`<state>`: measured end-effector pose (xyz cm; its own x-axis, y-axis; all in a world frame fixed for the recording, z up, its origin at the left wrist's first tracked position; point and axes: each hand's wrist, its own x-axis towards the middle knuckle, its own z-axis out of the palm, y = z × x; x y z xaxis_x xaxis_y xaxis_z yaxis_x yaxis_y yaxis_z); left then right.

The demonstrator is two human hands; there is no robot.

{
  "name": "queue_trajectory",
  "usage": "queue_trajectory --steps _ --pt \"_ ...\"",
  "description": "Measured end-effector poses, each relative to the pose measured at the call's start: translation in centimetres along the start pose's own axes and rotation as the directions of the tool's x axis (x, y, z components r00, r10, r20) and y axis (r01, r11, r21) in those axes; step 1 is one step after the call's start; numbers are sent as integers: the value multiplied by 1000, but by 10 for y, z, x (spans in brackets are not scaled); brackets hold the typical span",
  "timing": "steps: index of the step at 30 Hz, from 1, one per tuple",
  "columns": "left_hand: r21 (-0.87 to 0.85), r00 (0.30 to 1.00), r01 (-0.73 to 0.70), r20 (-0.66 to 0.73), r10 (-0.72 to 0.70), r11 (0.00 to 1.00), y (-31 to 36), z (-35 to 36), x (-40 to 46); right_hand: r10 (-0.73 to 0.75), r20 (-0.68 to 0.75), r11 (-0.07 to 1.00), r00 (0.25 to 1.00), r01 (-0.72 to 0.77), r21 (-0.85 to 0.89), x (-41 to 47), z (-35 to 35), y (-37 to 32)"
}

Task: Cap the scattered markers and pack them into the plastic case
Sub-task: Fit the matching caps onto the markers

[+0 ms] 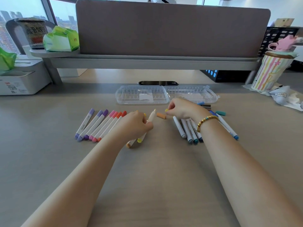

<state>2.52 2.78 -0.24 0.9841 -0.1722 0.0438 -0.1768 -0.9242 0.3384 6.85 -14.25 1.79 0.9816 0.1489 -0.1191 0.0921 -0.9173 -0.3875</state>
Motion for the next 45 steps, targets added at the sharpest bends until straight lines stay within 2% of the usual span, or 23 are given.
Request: queue_trajectory --steps 2,4,5,7,9,12,21,28,33,40,45 --pt "-157 998 55 -31 -61 986 -2 1 2 29 -124 983 992 -6 181 2 -5 6" --pt "-304 996 71 -28 -83 950 -3 2 4 52 -148 894 988 20 447 3 -7 8" --pt "-380 997 70 -10 -80 922 -3 3 4 69 -129 795 989 24 606 4 -6 8" --pt "-471 998 68 22 -66 879 0 3 3 90 -70 529 994 12 849 4 -3 5" --pt "-471 999 47 25 -41 881 1 2 2 93 -34 339 995 0 941 6 1 3" --pt "-440 1000 9 25 2 898 1 2 2 93 -5 277 996 -21 961 8 5 3" --pt "-408 998 -6 50 29 913 1 2 3 72 -17 331 997 -8 944 7 9 0" --pt "-427 999 37 38 -23 904 3 2 4 46 -88 499 995 54 865 10 15 -9" --pt "-402 998 64 34 -54 913 5 4 5 24 -173 683 985 110 722 8 17 -13" --pt "-304 992 22 -114 -59 952 7 9 7 -42 -307 751 951 233 618 3 15 -24" --pt "-292 992 24 -113 -59 956 8 10 7 -67 -344 805 937 255 537 3 19 -29"
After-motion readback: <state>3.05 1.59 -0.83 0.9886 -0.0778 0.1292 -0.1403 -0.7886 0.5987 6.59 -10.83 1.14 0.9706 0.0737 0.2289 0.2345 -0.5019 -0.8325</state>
